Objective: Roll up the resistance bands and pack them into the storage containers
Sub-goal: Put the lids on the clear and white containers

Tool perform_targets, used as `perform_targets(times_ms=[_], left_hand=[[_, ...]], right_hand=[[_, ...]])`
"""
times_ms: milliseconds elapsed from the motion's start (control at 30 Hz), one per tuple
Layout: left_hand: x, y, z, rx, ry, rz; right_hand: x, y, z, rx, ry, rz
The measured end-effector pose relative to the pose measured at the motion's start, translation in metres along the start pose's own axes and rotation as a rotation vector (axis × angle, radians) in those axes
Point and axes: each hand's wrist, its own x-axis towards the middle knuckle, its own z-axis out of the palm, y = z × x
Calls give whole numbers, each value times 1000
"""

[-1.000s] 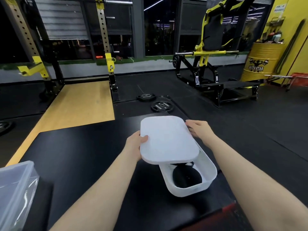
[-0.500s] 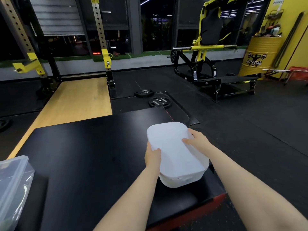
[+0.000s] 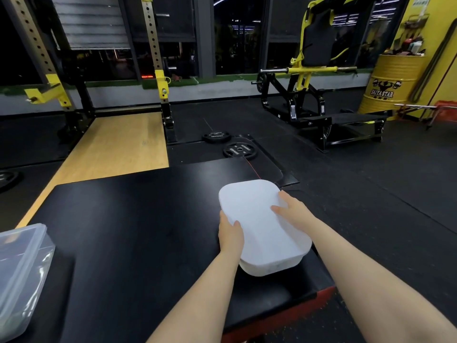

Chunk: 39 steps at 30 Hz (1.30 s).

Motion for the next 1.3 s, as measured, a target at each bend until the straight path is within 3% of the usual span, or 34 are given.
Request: perform_targets(times_ms=[233,467,800,1000,1300], left_hand=[[-1,-2,9,111,14,3],[-6,-14,8,622,57,157],[-6,-22,12,622,44,175],[-5,-20,5,765,-4,221],[3,-3,-15,872,-213,197]], right_hand=[[0,1,3,-139,-16,-65],[-5,0,14,-483,-6,-202],[-7,4,15,-470,-38,-179],[-11,6,14,-435,102,-163],[-17,2,10,-458,40,-86]])
